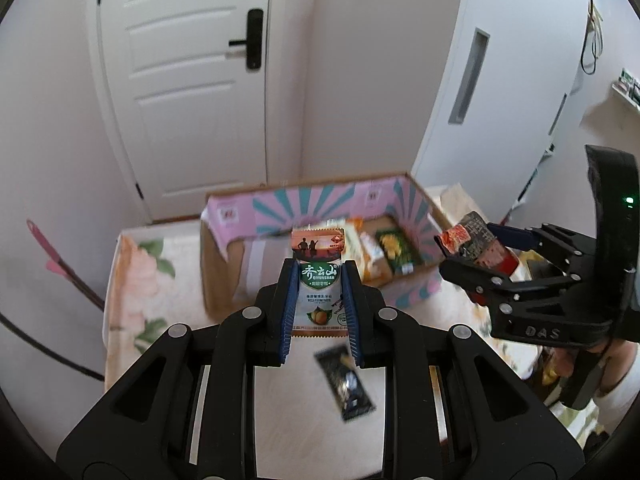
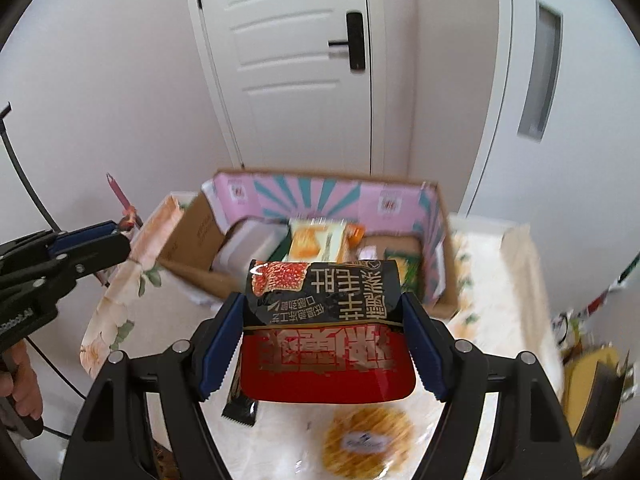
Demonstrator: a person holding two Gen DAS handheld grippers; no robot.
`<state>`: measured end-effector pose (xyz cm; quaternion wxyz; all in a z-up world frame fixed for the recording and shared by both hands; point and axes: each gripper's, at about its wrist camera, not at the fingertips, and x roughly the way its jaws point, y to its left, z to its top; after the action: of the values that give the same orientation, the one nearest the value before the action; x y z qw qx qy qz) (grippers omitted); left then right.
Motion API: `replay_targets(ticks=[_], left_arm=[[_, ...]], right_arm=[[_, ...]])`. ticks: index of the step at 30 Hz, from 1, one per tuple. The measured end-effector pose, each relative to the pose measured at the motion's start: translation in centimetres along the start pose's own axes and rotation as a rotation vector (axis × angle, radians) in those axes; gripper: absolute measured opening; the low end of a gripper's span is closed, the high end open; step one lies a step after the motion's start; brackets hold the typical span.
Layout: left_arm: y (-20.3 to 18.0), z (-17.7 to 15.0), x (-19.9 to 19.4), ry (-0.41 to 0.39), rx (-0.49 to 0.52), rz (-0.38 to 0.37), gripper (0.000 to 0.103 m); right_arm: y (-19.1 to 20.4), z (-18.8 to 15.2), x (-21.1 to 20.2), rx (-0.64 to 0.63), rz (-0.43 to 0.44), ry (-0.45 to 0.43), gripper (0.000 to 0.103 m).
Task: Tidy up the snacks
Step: 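Lower both held packets into the striped box and open both tools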
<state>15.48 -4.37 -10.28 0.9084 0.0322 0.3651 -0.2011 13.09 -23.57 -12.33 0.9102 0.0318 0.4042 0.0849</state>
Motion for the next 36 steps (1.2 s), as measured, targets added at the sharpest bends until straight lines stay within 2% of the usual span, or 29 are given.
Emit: replay_targets(ticks=[7,15,21,22,23,24,25,27,36], left_arm=[[0.0,3.5,3.9,0.018,-0.033,-0.01,0.02],[2.2,5.4,10.6,0.136,-0.03,-0.009,0.02],[3.0,5.2,15.2,0.23,-0.025,-0.048,0.021],[3.0,5.1,15.9,0.251,-0.018,-0.051,0.028],[3.0,5.0,16.4,0.265,-0.011,-0.047,0.054],[3.0,4.8,16.8,0.273,-0.002,-0.04,0.073],[3.0,4.6,16.8,0.26,0.005,-0.026,0.1],[3.2,4.4,16.4,0.232,0.011,-0.027,0.103],[3.8,4.2,15.9,0.241,0.021,-0.004,0.103]], right_arm=[[-1.8,3.0,0.8,-0.026,-0.008,-0.017,0.072],[-3.4,5.5,3.9,0.048,-0.015,0.006,0.072],[-4.2,6.6,6.4,0.098,-0.025,0.031,0.072],[-4.4,6.7,6.8,0.111,-0.027,0.036,0.072],[-4.5,6.7,7.0,0.12,-0.029,0.04,0.072],[-4.7,6.8,7.5,0.13,-0.032,0.048,0.072],[-4.8,6.8,7.8,0.137,-0.035,0.055,0.072],[-5.1,6.7,8.4,0.152,-0.037,0.066,0.072],[-6.5,6.4,10.8,0.245,-0.003,0.128,0.073]])
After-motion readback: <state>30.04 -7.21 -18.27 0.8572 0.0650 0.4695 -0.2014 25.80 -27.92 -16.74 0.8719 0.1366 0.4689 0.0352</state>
